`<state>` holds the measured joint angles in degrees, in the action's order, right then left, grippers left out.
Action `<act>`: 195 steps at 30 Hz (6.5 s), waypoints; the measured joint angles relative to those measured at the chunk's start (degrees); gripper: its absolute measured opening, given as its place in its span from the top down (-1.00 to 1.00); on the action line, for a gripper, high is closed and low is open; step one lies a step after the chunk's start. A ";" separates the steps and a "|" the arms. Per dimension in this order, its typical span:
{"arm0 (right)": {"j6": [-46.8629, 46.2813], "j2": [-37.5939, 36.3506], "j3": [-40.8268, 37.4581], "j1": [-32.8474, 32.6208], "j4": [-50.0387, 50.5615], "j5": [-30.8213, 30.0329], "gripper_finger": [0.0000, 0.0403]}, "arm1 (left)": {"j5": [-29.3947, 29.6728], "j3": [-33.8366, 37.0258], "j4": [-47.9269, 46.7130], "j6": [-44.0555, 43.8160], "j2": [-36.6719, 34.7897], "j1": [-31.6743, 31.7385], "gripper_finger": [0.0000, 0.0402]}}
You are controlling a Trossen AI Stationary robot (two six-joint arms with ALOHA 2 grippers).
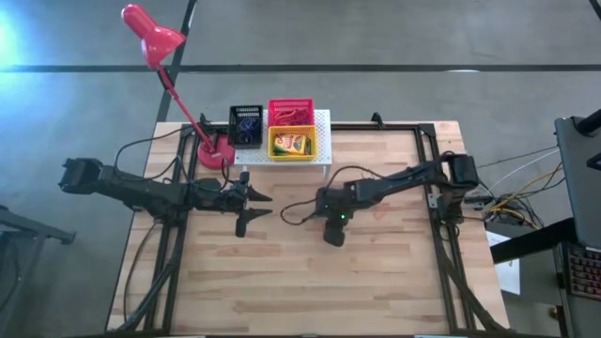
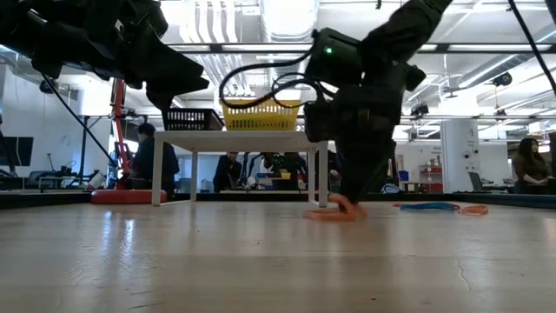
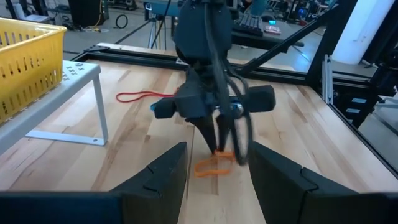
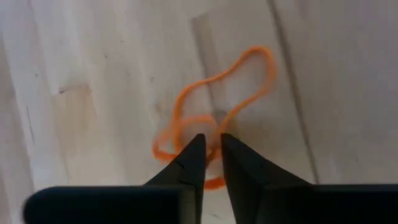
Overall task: Pick & Place Office Desk Supplies
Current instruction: Put the orange rubber band into the red bin on the shelf
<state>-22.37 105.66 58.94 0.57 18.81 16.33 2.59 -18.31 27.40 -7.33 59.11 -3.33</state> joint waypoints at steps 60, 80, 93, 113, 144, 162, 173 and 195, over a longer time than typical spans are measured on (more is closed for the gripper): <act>30.85 1.87 39.32 26.35 -10.53 -25.09 0.96 | 0.00 0.02 0.22 -0.01 0.00 0.02 0.14; 27.88 17.30 71.93 30.66 34.55 -19.05 0.29 | 0.00 0.02 -0.24 -0.42 0.00 0.02 0.14; 23.57 5.75 56.58 12.97 49.28 -22.97 0.38 | 0.00 0.02 -0.28 -0.64 0.00 0.02 0.14; -17.68 -3.27 3.60 -7.79 3.22 -30.38 0.07 | 0.00 0.02 -0.44 -0.05 0.00 0.02 0.14; -20.44 3.46 3.61 -10.65 1.33 -33.14 0.62 | 0.20 0.02 -0.19 -0.48 0.02 0.01 0.14; 8.12 -5.96 16.65 -6.63 -5.59 -35.90 0.96 | 0.29 0.02 -0.27 -0.66 0.02 0.02 0.14; 31.49 -5.30 30.60 10.30 -7.66 -35.63 0.96 | 0.42 0.02 -0.66 -0.66 0.02 0.02 0.14; 27.01 1.01 29.85 28.90 -9.76 -20.41 0.68 | 0.42 0.02 -1.98 -0.08 0.02 0.02 0.14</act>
<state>4.64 106.67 88.79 29.47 9.06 -4.08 3.01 -18.28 25.42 -7.41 59.13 -3.31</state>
